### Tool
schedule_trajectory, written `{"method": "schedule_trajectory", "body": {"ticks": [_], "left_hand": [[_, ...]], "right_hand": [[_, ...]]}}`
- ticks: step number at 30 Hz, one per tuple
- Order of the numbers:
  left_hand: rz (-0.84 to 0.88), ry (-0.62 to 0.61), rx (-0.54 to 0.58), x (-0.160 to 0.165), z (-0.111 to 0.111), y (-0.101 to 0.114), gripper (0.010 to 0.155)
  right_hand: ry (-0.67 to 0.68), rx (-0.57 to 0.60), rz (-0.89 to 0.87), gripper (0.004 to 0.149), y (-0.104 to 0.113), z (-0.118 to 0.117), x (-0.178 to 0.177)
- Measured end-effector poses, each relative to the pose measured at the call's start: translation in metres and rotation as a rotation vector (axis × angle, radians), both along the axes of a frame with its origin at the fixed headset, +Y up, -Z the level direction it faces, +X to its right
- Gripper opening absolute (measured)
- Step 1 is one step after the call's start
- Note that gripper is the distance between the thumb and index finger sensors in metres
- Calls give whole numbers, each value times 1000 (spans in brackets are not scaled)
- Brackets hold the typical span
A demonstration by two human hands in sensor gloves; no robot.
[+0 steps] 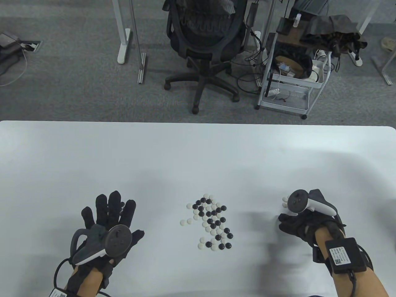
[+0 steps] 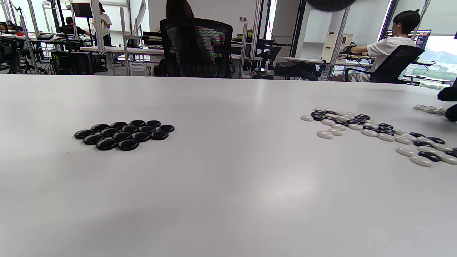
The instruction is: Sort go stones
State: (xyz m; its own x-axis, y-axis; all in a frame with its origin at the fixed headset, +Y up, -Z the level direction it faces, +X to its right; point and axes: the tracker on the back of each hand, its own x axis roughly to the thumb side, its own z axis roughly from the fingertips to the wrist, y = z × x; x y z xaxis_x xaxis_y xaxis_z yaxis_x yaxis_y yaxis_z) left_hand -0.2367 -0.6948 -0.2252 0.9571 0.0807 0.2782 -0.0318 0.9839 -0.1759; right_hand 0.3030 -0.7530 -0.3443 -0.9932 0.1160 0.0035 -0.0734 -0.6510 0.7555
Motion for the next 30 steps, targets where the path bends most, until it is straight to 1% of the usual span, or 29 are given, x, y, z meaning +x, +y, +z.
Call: {"method": "schedule_trajectory", "body": {"ticks": [6, 9, 11, 12, 14, 16, 17, 20, 22, 23, 25, 27, 30], "left_hand": [[3, 6, -6, -1, 0, 0, 78], [12, 8, 3, -2, 1, 2, 78], [19, 7, 8, -2, 2, 3, 78], [21, 6, 8, -2, 2, 3, 78], [21, 5, 8, -3, 2, 3, 78], [16, 5, 1, -3, 1, 2, 78], [15, 5, -1, -3, 0, 1, 78], [15, 4, -4, -2, 0, 1, 78], [19, 4, -1, -3, 1, 1, 78], [20, 4, 1, -3, 1, 1, 78], [23, 2, 4, -3, 2, 2, 78], [26, 0, 6, -3, 2, 2, 78], [29, -4, 9, -3, 2, 2, 78]], "right_hand": [[-75, 10, -7, 61, 0, -13, 5], [-119, -3, -48, 62, 1, -19, 8], [-132, 11, -91, 63, 8, -23, 6], [-129, 39, -146, 63, 15, -26, 1], [-120, 56, -198, 63, 24, -29, -9], [-80, 64, -245, 63, 35, -35, -32], [-70, 59, -255, 63, 37, -36, -38], [22, 32, -276, 62, 40, -41, -80], [85, 14, -274, 62, 36, -44, -111], [97, 11, -275, 61, 35, -45, -116], [143, -8, -275, 61, 28, -47, -142], [171, -21, -267, 61, 22, -48, -159], [194, -32, -249, 61, 12, -50, -174]]}}
